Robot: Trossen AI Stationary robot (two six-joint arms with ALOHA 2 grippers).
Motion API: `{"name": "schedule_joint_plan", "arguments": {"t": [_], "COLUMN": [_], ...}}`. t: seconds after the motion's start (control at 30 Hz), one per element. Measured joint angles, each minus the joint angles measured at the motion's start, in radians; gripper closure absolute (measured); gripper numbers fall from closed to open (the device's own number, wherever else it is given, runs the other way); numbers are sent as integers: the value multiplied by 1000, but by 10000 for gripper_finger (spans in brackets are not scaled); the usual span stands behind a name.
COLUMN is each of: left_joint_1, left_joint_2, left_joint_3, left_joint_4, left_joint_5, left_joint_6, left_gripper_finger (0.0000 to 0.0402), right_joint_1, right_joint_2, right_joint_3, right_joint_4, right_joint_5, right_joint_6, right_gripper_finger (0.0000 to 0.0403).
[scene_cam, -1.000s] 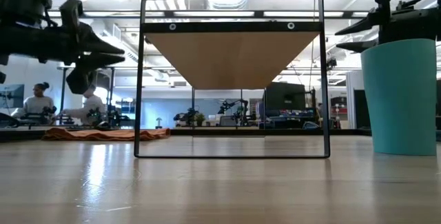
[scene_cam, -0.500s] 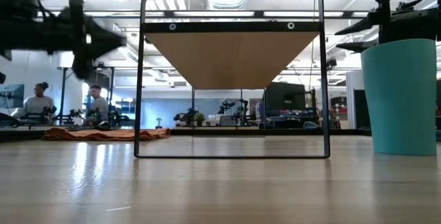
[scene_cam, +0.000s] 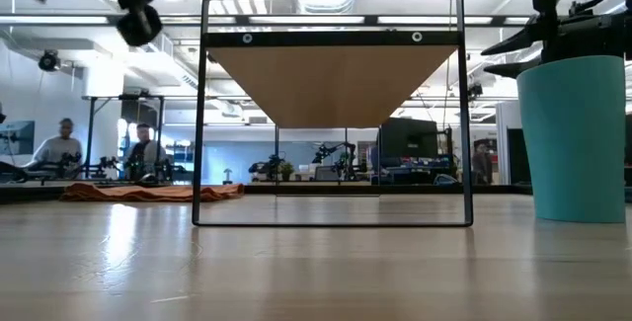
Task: Stack small to large cups/mugs on shelf
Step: Put the blue cup on the shelf
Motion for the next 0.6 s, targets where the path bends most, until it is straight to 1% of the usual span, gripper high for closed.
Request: {"name": "schedule_joint_plan", "arguments": {"t": [0.07, 0.17, 0.2, 0.27, 0.33, 0.43, 0.53, 0.6], "left_joint_1": [-1, -1, -1, -9, -29, -86, -184, -278], "left_joint_2": [75, 196, 230, 286, 316, 321, 282, 248], "left_joint_3": [151, 341, 389, 465, 510, 546, 559, 561], "left_joint_4": [-336, -805, -918, -1074, -1141, -1151, -1162, -1164], "left_joint_5": [-23, -124, -150, -177, -189, -208, -276, -323], "left_joint_6": [186, 401, 445, 481, 483, 441, 344, 243], "left_gripper_finger": [343, 343, 343, 343, 343, 343, 343, 343], "right_joint_1": [0, 0, 0, 0, 0, 0, 0, 0], "right_joint_2": [0, 2, 2, 2, 2, 2, 2, 4], "right_joint_3": [0, 0, 0, 0, 0, 0, 0, 0], "right_joint_4": [0, 0, -1, -1, -1, -1, -1, -2], "right_joint_5": [-2, -2, -2, -2, -2, -2, -2, -2], "right_joint_6": [22, 37, 37, 38, 39, 40, 40, 34], "right_gripper_finger": [298, 298, 298, 298, 298, 298, 298, 298]}}
